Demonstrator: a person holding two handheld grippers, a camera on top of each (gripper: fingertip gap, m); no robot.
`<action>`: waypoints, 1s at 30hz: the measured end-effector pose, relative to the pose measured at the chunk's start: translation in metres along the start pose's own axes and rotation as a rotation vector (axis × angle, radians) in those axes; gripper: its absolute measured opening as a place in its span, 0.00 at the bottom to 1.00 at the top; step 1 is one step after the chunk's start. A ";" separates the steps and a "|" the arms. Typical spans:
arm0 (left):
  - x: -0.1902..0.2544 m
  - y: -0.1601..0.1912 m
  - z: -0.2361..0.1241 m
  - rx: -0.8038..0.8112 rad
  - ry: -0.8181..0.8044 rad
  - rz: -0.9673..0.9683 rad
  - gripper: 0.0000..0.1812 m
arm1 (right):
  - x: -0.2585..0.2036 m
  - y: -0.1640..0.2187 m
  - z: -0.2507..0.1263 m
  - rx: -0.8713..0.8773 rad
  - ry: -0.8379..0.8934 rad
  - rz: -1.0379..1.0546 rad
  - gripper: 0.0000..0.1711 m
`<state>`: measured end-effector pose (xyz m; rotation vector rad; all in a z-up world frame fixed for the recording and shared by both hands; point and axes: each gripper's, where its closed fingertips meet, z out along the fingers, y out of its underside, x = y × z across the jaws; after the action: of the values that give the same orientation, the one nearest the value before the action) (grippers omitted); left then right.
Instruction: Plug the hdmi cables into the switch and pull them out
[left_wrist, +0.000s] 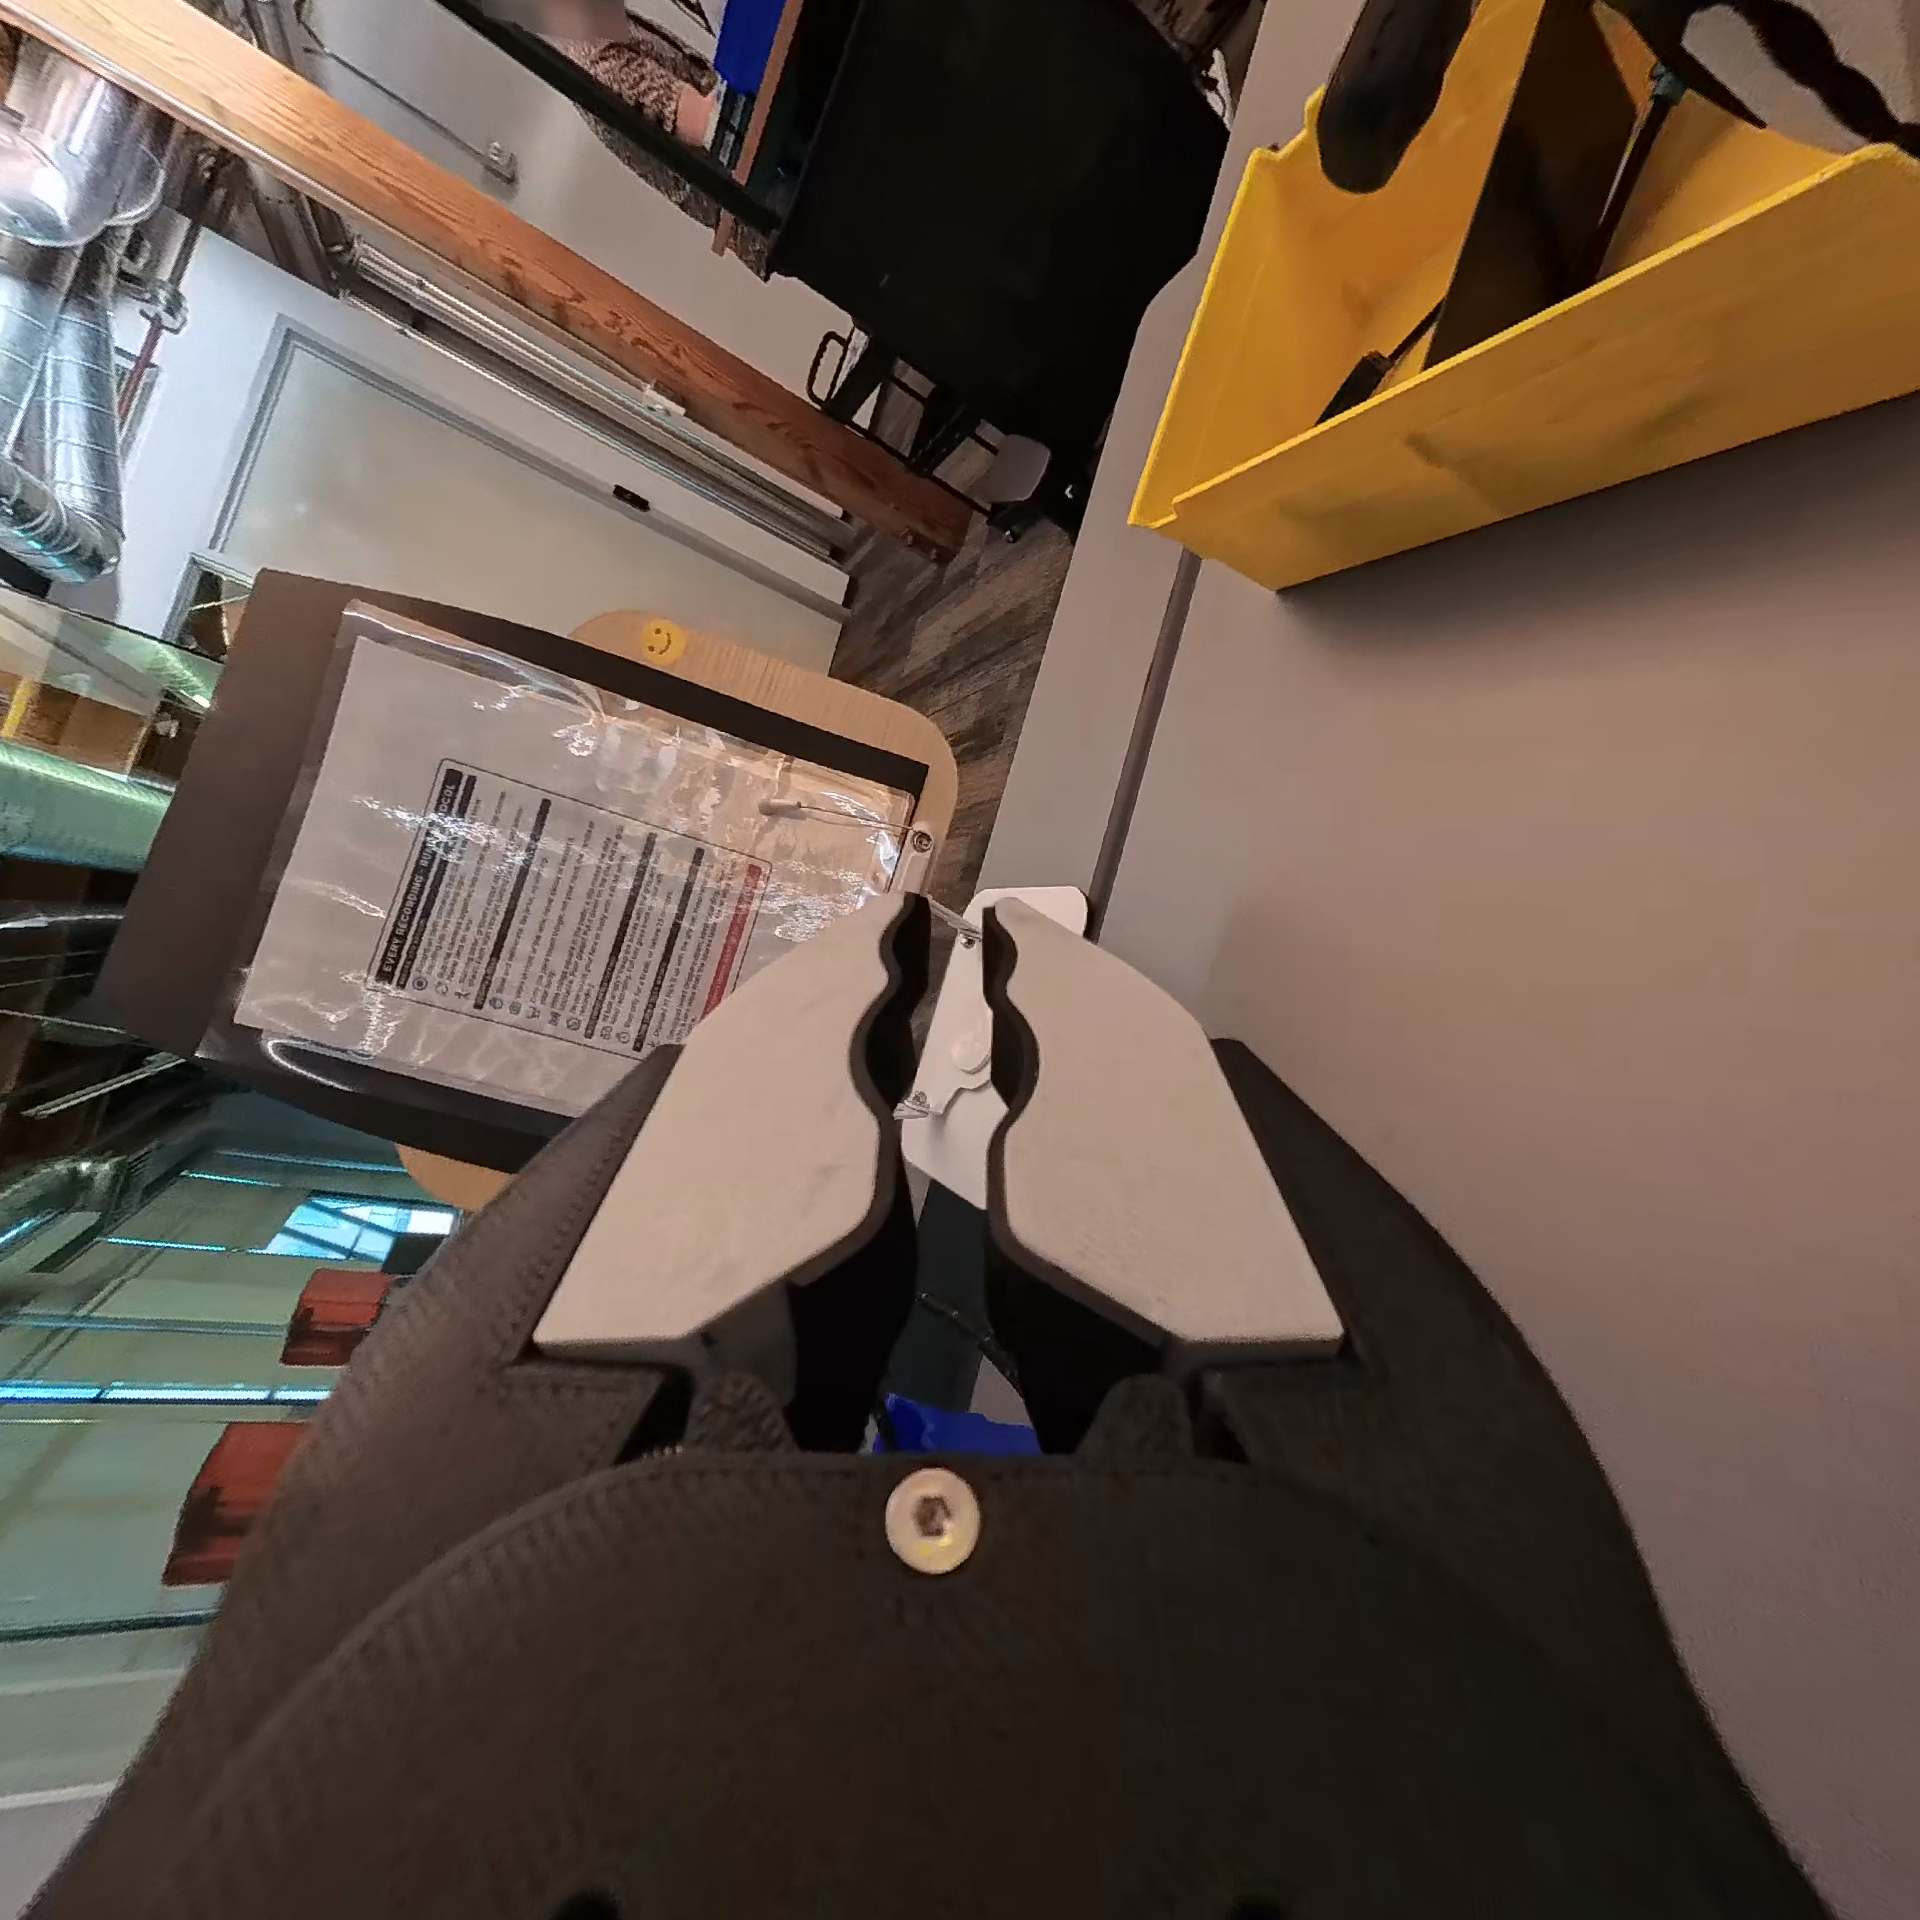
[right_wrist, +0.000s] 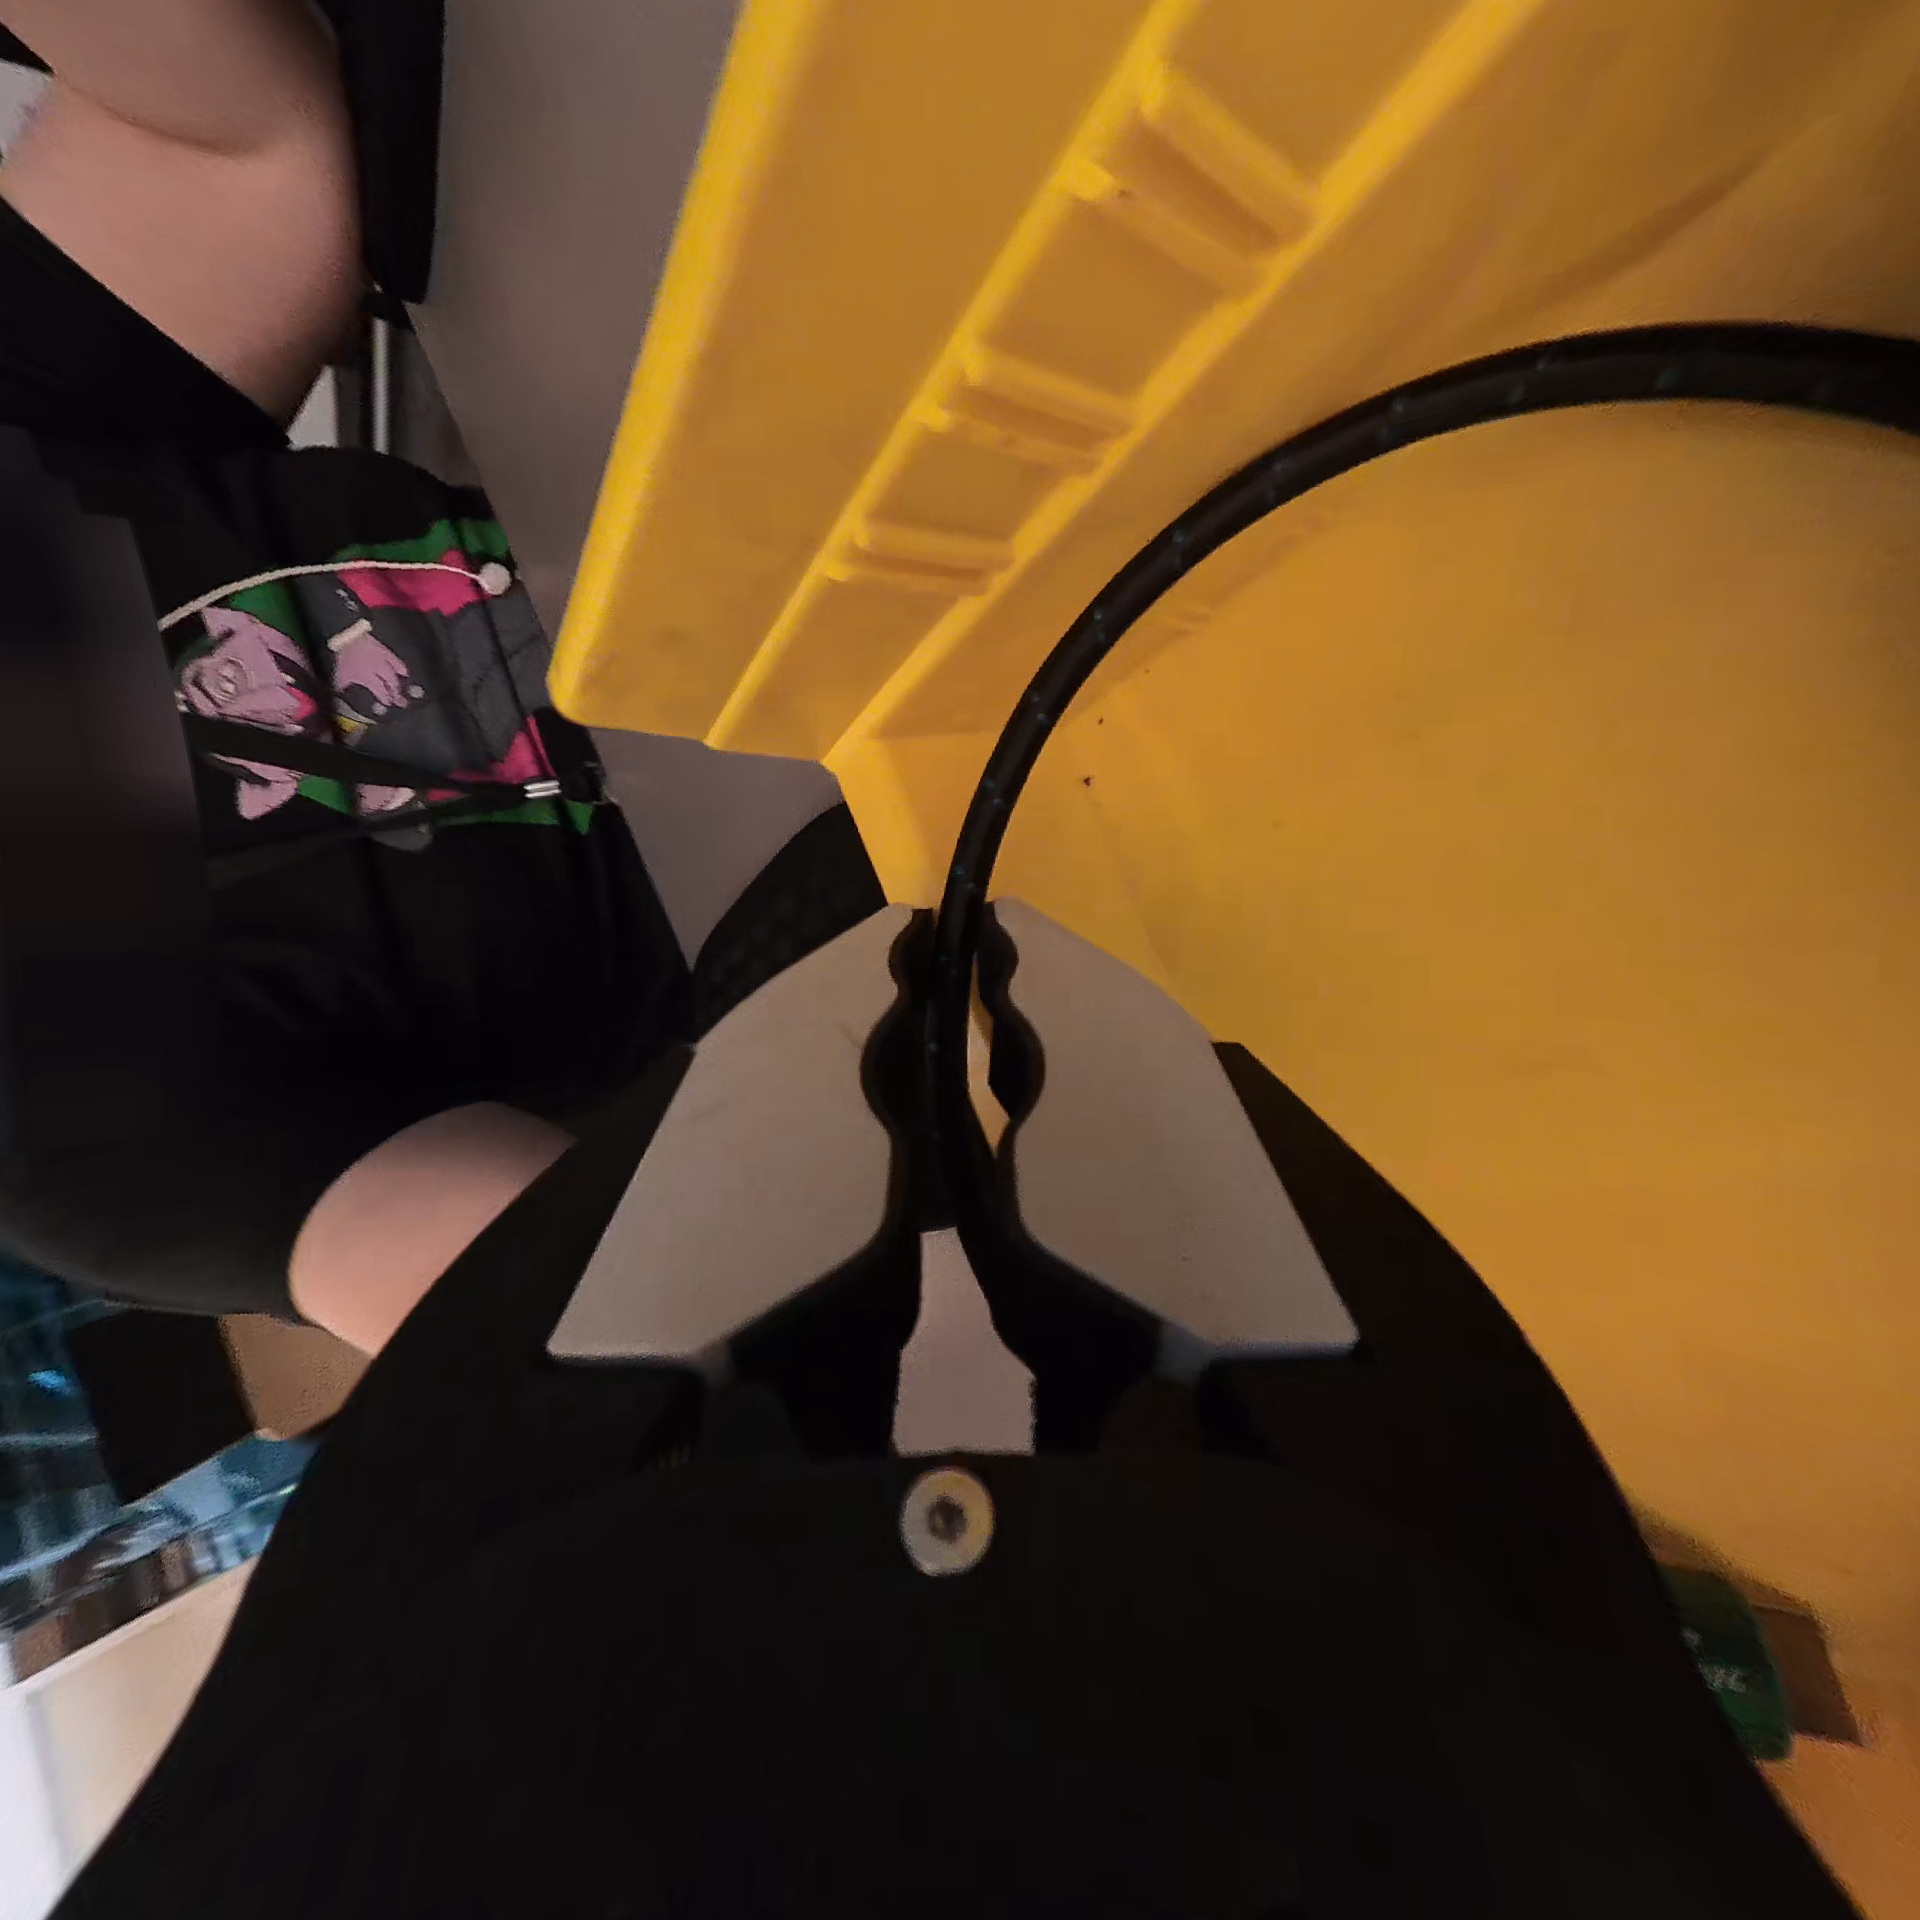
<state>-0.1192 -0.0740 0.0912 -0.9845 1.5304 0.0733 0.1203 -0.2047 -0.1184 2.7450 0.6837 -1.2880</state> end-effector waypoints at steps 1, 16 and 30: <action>0.001 0.000 0.000 -0.002 0.000 0.005 0.05 | 0.000 0.000 0.000 -0.011 -0.013 0.018 0.05; 0.004 -0.003 -0.002 -0.004 0.009 0.024 0.05 | -0.018 -0.003 -0.028 0.051 0.284 -0.338 0.15; 0.011 -0.007 0.001 0.002 0.030 0.025 0.05 | 0.001 0.029 -0.036 0.049 0.290 -0.230 0.04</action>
<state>-0.1127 -0.0831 0.0853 -0.9689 1.5702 0.0753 0.1588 -0.2229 -0.0999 2.9986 1.0282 -0.9537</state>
